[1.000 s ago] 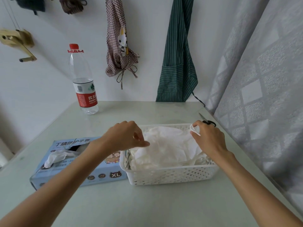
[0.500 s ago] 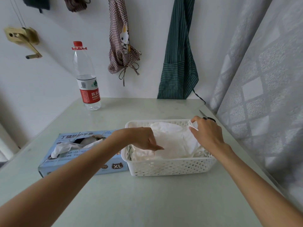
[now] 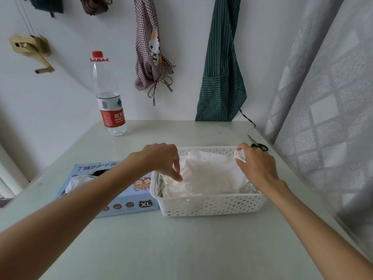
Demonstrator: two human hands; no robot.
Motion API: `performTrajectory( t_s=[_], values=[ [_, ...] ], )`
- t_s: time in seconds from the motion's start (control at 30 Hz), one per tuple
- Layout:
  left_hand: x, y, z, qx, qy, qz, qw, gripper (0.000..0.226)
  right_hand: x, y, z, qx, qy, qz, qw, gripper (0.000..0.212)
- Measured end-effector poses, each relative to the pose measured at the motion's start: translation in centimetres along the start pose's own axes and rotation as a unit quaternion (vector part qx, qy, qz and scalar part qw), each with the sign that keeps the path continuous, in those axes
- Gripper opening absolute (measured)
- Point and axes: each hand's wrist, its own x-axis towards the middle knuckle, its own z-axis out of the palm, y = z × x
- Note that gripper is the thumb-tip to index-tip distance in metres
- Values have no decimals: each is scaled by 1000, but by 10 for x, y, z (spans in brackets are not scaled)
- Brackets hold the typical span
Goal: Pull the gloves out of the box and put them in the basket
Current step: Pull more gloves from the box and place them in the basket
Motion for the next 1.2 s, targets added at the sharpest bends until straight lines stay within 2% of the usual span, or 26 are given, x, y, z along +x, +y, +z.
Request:
performTrajectory(
  t_s=[0.07,0.13,0.2,0.27,0.33,0.4,0.47,0.53,0.57,0.63,0.7,0.8,0.93,1.07,1.2],
  values=[
    [-7,-7,-4,21,21,-28,999,25,-2,0,0,2,-6,-4,1000,34],
    [-8,-10,-4,14,78,-45,996,17,-3,1,-2,8,-8,-7,1000,38],
    [-6,-9,4,-19,102,-49,993,26,-5,2,-6,6,-9,-12,1000,40],
    [-4,-4,14,-13,46,-62,997,52,-6,5,-10,-3,1,-19,1000,41],
    [-2,-1,24,-6,-11,-64,998,65,-8,8,-17,-13,14,-22,1000,43],
    [-2,-1,26,-38,13,-39,998,60,-11,6,-26,14,31,-31,999,42],
    [-5,-1,23,-62,60,-3,996,50,-16,-6,-37,112,22,-69,991,30],
    [-9,1,22,-68,62,34,995,45,-22,-27,-48,234,-75,-118,962,18],
    [-10,3,22,-63,55,46,995,45,-26,-38,-50,260,-134,-140,946,17],
    [-11,6,27,-44,64,59,995,41,-30,-55,-44,225,-198,-174,938,26],
    [-10,9,31,-23,104,70,992,28,-31,-65,-32,193,-192,-173,947,30],
    [-14,10,27,-20,141,76,987,15,-33,-69,-15,250,-185,-123,942,19],
    [-24,-9,-7,-95,21,55,994,8,-30,-62,-14,308,-211,-85,924,4],
    [3,-19,-7,-108,62,11,992,20,-12,-55,-17,361,-171,-44,916,9],
    [36,-10,15,-83,1,9,996,34,-4,-68,-8,353,-232,-53,905,16]
  ],
)
